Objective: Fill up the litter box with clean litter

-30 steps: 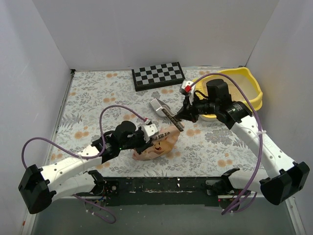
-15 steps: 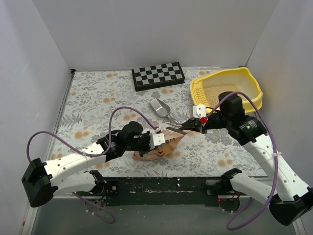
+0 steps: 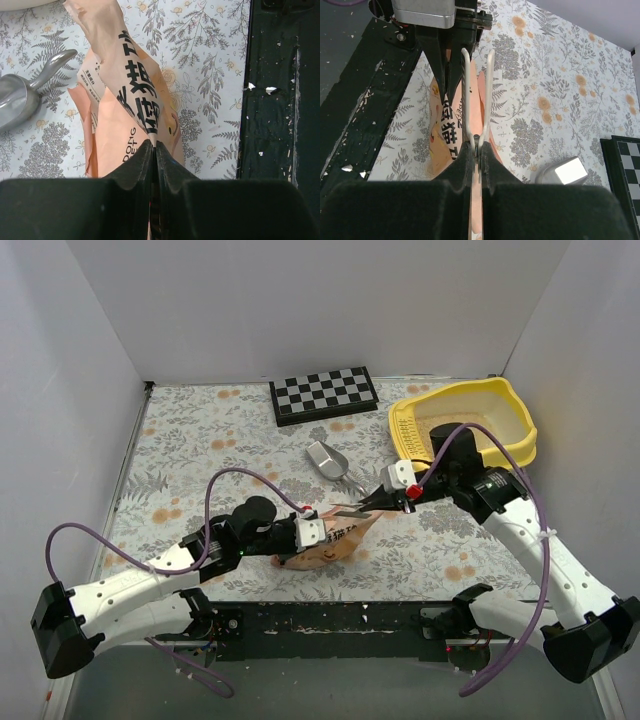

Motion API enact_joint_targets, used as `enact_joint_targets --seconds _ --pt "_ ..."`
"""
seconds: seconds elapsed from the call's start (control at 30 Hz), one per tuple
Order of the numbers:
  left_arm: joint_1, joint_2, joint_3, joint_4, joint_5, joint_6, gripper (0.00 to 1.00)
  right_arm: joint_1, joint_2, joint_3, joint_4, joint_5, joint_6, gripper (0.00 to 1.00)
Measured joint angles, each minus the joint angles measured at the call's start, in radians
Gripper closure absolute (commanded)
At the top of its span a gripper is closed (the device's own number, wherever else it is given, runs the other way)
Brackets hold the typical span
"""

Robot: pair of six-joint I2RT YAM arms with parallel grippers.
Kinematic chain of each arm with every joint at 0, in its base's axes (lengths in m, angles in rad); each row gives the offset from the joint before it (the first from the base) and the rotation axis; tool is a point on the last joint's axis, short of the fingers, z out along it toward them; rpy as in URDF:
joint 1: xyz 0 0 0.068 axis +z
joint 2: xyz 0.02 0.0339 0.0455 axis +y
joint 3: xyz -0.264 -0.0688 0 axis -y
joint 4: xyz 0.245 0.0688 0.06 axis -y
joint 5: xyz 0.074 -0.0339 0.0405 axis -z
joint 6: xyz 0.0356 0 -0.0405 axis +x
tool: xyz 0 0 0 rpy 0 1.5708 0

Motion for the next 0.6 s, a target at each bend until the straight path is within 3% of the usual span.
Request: enact_joint_targets --seconds 0.6 --pt "-0.001 0.044 -0.026 0.036 -0.064 -0.034 0.88 0.015 0.047 -0.005 -0.028 -0.018 -0.038 0.99"
